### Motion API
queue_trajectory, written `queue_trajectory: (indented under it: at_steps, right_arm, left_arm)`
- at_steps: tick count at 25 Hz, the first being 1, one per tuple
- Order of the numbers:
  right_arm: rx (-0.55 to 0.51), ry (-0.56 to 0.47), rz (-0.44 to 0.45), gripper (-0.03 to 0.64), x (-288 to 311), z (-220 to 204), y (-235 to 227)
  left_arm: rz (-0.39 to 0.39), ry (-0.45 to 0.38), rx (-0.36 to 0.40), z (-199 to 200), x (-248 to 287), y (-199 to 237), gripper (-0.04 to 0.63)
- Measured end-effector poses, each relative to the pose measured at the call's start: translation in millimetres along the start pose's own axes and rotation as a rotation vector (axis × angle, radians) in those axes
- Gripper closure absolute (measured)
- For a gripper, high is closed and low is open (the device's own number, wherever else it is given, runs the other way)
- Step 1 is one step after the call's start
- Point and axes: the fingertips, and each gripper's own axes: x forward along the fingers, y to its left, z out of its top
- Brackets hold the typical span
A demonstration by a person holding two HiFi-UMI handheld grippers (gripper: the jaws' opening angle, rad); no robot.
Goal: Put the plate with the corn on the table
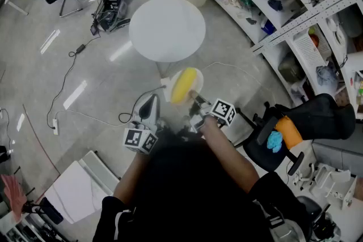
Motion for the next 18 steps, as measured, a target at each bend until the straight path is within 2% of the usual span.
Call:
queue_trajectory:
  at_steps: [18]
  right_arm:
    - [-0.016,0.006,-0.01,0.592,-7.8,3.6,-1.4]
  left_arm:
    - [0.011,-0.004,0.014,-3.1,-0.9,-8.0,0.592]
